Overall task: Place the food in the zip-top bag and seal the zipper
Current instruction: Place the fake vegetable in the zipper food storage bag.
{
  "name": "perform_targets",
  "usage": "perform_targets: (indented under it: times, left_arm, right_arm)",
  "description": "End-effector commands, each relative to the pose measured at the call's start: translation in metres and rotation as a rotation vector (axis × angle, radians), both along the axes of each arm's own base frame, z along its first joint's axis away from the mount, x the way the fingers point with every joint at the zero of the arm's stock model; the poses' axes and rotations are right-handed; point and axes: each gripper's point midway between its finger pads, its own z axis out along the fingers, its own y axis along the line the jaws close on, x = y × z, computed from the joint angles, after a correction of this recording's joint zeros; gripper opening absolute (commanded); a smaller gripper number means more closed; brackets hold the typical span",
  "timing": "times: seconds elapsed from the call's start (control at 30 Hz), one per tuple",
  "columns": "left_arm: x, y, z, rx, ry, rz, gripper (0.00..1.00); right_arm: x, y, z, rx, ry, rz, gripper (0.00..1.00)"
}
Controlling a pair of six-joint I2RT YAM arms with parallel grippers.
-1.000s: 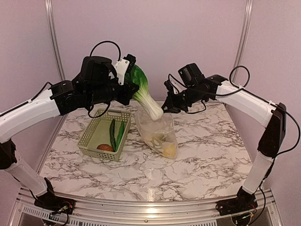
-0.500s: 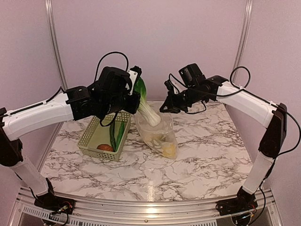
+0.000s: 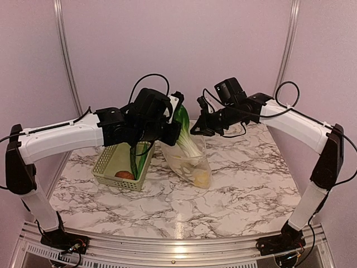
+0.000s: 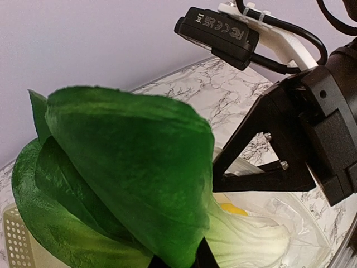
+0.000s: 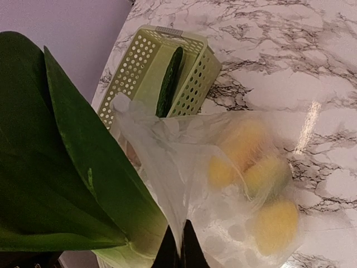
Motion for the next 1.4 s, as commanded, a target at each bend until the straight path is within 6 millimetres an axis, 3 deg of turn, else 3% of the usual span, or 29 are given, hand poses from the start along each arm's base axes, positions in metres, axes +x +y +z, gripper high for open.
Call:
perform_targets:
  times: [0.0, 0.33, 0.5, 0.6, 0.67, 0.73, 0.87, 0.93, 1.03, 1.17, 1.23, 1.37]
  left_arm:
    - [-0.016, -0.029, -0.001, -0.104, 0.106, -0.105, 0.04]
    - [-0.016, -0.04, -0.045, -0.079, 0.26, -0.06, 0.06]
    - [-0.007, -0.024, -0.07, -0.007, 0.294, 0.06, 0.05]
    - [0.0, -0.009, -0.072, 0.016, 0.286, 0.16, 0.06]
    - [-0.001, -0.008, -0.069, -0.005, 0.281, 0.157, 0.11]
    - [-0.007, -0.018, -0.063, -0.044, 0.28, 0.089, 0.16]
    - [-0.018, -0.04, -0.038, -0.133, 0.279, -0.044, 0.44]
    - [-0.016, -0.04, -0.015, -0.163, 0.248, -0.047, 0.63]
    - [-0.012, -0.03, 0.025, -0.198, 0.167, -0.03, 0.8]
    - [-0.01, 0.0, 0.075, -0.258, 0.044, 0.034, 0.83]
    - [-0.01, 0.02, 0.09, -0.288, -0.003, 0.089, 0.83]
    - [-0.009, 0.061, 0.066, -0.296, 0.041, 0.254, 0.77]
  right_arm:
    - [-0.001, 0.0, 0.024, 0.057, -0.051, -0.013, 0.0]
    - [-0.002, 0.0, 0.025, 0.087, -0.053, -0.026, 0.0]
    - [-0.004, -0.001, 0.026, 0.1, -0.051, -0.034, 0.0]
    - [-0.005, -0.003, 0.028, 0.102, -0.055, -0.042, 0.0]
    - [-0.005, -0.004, 0.028, 0.1, -0.054, -0.045, 0.0]
    - [-0.007, -0.004, 0.026, 0.1, -0.049, -0.044, 0.0]
    - [-0.007, -0.005, 0.025, 0.1, -0.045, -0.045, 0.0]
    - [-0.007, -0.005, 0.025, 0.1, -0.047, -0.044, 0.0]
    - [-0.006, -0.004, 0.024, 0.099, -0.047, -0.041, 0.0]
    - [-0.005, -0.002, 0.021, 0.098, -0.044, -0.038, 0.0]
    - [-0.005, -0.001, 0.02, 0.097, -0.041, -0.034, 0.0]
    - [-0.002, 0.001, 0.021, 0.105, -0.048, -0.031, 0.0]
